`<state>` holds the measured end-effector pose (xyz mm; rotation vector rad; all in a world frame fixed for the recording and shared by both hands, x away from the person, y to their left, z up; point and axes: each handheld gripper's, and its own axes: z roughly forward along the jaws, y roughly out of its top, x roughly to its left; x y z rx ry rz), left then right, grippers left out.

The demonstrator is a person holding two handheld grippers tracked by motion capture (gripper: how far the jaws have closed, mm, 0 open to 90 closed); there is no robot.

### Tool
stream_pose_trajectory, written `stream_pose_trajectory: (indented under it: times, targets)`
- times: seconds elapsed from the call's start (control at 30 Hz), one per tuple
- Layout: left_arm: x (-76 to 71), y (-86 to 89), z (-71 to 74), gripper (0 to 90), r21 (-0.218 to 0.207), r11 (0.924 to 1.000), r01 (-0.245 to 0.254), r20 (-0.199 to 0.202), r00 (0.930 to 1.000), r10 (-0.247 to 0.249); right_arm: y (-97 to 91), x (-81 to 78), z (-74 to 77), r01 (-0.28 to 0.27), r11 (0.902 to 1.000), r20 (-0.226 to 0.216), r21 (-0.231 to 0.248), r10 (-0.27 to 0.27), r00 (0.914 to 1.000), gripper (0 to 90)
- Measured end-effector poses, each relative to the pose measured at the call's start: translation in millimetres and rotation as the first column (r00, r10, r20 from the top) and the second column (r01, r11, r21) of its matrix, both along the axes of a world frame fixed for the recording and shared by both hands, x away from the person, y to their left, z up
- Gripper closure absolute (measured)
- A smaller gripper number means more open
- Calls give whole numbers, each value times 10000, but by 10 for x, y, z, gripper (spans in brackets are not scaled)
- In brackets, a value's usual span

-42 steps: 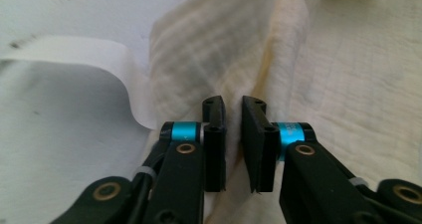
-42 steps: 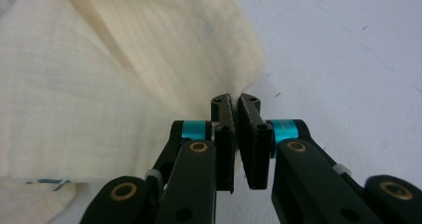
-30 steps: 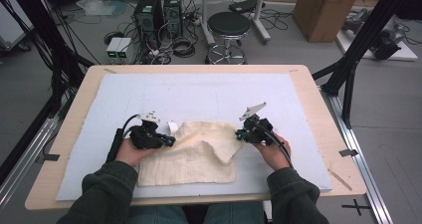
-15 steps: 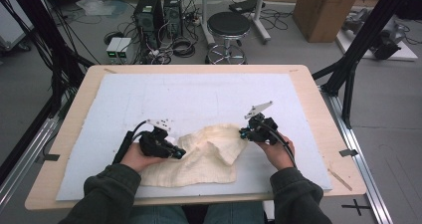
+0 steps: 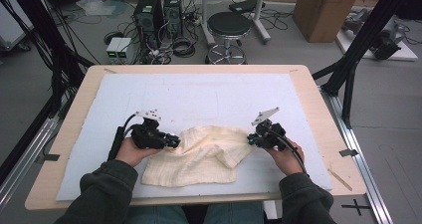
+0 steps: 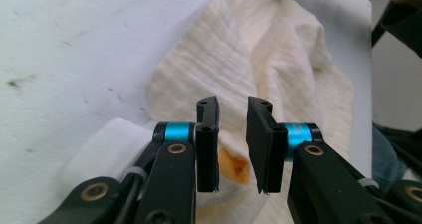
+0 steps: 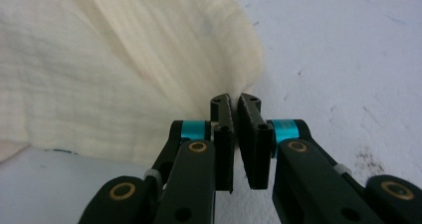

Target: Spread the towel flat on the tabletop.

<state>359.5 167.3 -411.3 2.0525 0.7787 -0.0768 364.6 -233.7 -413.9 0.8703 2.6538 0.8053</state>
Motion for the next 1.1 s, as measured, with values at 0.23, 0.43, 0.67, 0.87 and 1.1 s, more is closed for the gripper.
stream_pose_trajectory:
  times: [0.23, 0.43, 0.67, 0.87, 1.1]
  targets:
    - [117, -88, -11, 731, 712, 9931, -931, 444, 9949, 901, -125, -21, 8, 175, 9998, 78, -20, -174, 9998, 852]
    - [214, -262, -67, 718, 1317, 9834, -1249, 592, 9912, 1180, -142, -16, 6, 189, 9998, 114, 0, -189, 9998, 851]
    - [255, -326, -172, 684, 2038, 9697, -1350, 342, 9908, 1307, -149, 2, -1, 202, 9998, 133, 42, -202, 9997, 850]
    - [225, -417, -196, 633, 2466, 9569, -1533, 987, 9862, 1326, -123, 24, -12, 160, 9998, 177, 71, -162, 9997, 850]
    - [163, -520, -178, 834, 2832, 9489, -1392, 1631, 9820, 954, -71, 63, -8, 155, 9995, 160, 277, -159, 9997, 851]
